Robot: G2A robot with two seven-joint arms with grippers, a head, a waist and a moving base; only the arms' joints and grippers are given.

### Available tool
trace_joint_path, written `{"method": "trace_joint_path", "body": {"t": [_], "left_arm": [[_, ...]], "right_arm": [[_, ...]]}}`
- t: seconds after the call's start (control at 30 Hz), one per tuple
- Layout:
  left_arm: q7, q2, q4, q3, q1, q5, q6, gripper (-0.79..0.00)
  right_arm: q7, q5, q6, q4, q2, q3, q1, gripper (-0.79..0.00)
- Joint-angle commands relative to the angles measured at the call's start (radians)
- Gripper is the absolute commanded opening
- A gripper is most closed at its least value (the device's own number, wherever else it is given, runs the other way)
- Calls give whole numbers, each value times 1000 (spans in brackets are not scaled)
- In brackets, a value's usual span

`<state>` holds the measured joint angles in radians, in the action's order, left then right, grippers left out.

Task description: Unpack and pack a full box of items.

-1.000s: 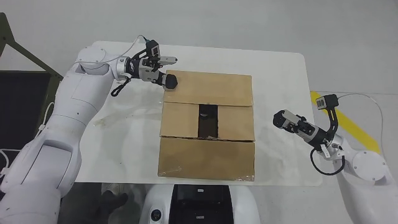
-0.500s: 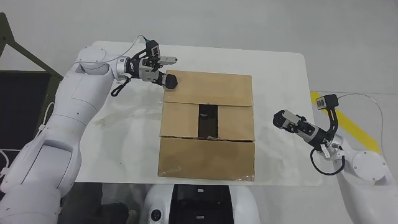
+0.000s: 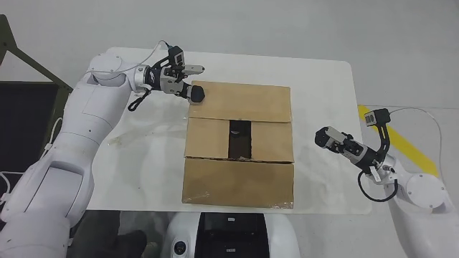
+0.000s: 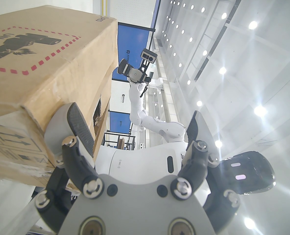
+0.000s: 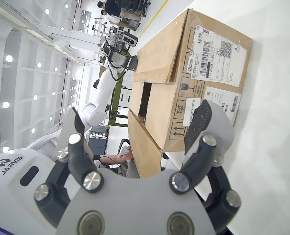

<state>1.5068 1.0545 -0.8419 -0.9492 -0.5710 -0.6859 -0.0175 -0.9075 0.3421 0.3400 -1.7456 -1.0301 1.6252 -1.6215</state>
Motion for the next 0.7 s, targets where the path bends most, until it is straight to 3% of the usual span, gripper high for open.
{"method": "trace_joint_path", "body": {"t": [0.0, 0.43, 0.67], "left_arm": [[0, 0, 0, 0, 0, 0, 0, 0], [0, 0, 0, 0, 0, 0, 0, 0], [0, 0, 0, 0, 0, 0, 0, 0]], "right_arm": [[16, -17, -18, -19, 0, 2, -22, 0], [19, -101, -90, -194, 7, 19, -239, 0], [-3, -134, -111, -223, 9, -7, -283, 0]]}}
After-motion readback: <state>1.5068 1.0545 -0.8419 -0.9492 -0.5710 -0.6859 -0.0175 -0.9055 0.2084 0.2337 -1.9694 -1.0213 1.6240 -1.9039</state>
